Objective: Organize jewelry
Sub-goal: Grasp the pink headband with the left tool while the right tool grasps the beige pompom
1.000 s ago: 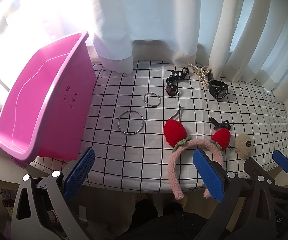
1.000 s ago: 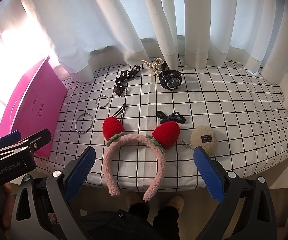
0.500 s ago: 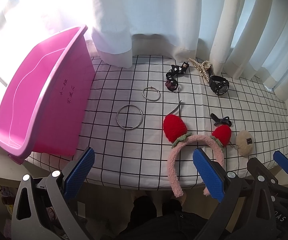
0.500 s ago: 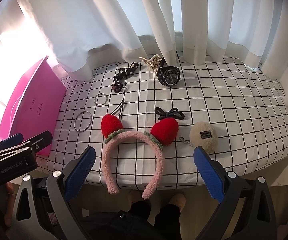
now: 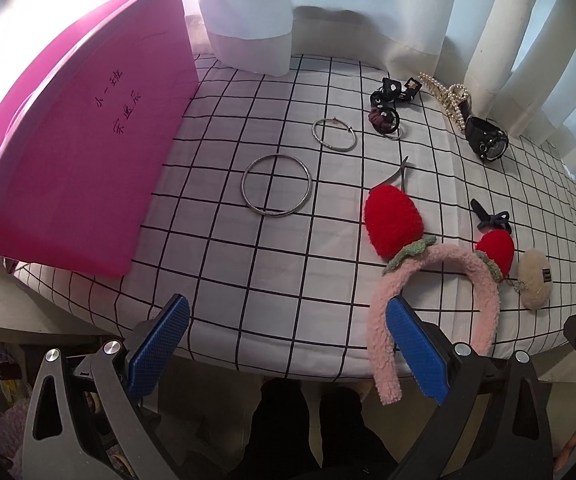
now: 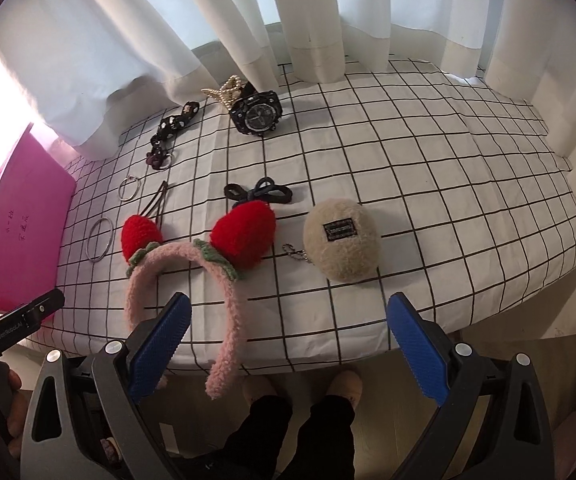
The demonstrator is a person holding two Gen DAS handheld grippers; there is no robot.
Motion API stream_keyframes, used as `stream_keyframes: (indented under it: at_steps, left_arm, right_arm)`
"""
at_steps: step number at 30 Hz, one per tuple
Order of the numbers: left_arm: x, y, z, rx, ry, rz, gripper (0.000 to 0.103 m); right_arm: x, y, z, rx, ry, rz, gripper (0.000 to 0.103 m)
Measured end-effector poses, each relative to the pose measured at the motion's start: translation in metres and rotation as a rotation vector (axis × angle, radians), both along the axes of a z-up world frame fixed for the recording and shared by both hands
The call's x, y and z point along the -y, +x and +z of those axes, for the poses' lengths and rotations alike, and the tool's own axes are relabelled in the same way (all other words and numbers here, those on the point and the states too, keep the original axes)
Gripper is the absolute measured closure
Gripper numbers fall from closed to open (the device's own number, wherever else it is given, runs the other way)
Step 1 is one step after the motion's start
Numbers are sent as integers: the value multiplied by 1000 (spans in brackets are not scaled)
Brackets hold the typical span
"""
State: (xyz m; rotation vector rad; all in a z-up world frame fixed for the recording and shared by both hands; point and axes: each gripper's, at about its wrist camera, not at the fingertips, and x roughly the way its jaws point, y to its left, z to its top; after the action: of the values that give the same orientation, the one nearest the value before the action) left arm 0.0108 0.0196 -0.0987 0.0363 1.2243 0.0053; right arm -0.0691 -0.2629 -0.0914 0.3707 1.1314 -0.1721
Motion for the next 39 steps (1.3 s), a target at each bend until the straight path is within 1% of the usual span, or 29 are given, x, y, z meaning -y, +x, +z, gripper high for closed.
stream_keyframes:
  at_steps: [3,7,10,14,18,29,33,35,38,39]
  left_arm:
    - [8,-1,-14,11,-13,-19,6]
    - [21,-2,-31,9,-26,-36,6]
    - [33,-2,-44,-2,-36,-43,6]
    - [48,-1,-60,-4,-27,-56,6]
    - [59,3,-74,-6,-25,-67,6]
    - [75,13,-95,4,21,-84,6]
    - [75,17,-98,28,9,-78,6]
    - [71,18,-100,37,-26,-59,6]
    - [71,15,-101,66,-22,-67,5]
    - [71,14,-101,72,-21,-67,5]
  right_arm:
    - [17,4,-14,-7,-38,-23,9]
    - [32,13,-34,-23,-60,-13,9]
    - [36,19,-43,-15,-60,4,9]
    - [37,29,-54,-16,-70,48,9]
    - [39,37,-64,-14,-81,68,9]
    - [36,56,-91,-64,-142,107,9]
    - [34,58,-96,-66,-151,120,9]
    - [36,58,-96,-55,-146,122,10]
    - [37,57,-93,-43,-144,127,10]
    - [37,57,-93,-41,-143,128,18]
